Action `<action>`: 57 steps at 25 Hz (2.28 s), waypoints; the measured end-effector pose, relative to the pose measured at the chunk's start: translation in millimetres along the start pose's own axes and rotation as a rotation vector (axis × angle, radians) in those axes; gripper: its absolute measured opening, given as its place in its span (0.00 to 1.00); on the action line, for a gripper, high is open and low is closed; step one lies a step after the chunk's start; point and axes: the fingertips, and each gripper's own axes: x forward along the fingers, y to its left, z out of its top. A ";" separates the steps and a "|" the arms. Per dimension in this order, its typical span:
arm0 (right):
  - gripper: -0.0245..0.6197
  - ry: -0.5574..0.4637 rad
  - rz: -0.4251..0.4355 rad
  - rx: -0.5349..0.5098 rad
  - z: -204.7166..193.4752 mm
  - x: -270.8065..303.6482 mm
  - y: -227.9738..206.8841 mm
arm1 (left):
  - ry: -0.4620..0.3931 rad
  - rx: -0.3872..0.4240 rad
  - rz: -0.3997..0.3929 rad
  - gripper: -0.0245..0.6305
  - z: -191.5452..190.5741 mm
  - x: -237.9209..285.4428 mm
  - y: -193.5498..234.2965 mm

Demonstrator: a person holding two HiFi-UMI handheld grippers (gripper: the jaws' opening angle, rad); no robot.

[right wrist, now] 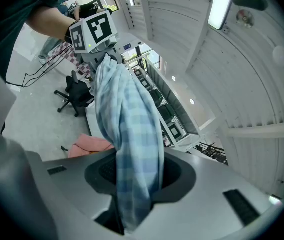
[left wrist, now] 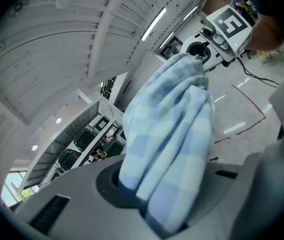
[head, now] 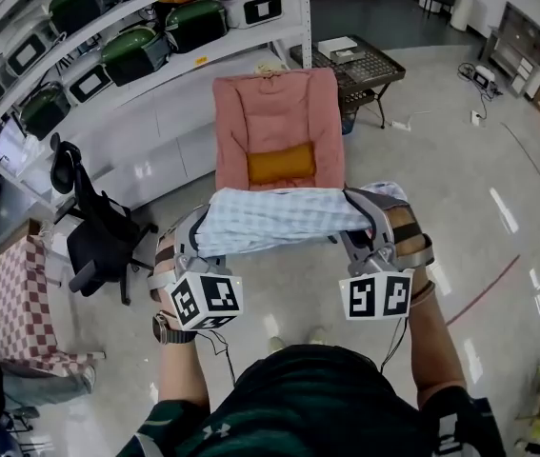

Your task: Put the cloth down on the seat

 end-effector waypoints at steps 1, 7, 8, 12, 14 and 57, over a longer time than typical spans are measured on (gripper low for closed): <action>0.24 -0.001 0.003 0.003 -3.1 0.4 -0.6 | 0.002 -0.001 0.000 0.13 2.1 1.4 -1.5; 0.24 -0.013 0.023 0.011 -25.1 0.3 -3.9 | 0.023 -0.008 -0.004 0.13 14.2 9.6 -17.1; 0.24 -0.015 0.025 0.010 -29.7 0.2 -4.6 | 0.027 -0.008 -0.004 0.13 16.6 11.9 -20.4; 0.24 -0.019 0.035 0.015 -46.2 3.1 -6.0 | 0.039 -0.009 -0.010 0.13 24.4 21.4 -30.7; 0.24 -0.018 0.039 0.020 -53.1 6.0 -6.6 | 0.046 -0.008 -0.019 0.13 26.9 26.9 -35.2; 0.25 0.333 0.204 0.128 -209.5 320.4 25.7 | 0.012 -0.124 -0.485 0.14 -48.1 406.1 -67.9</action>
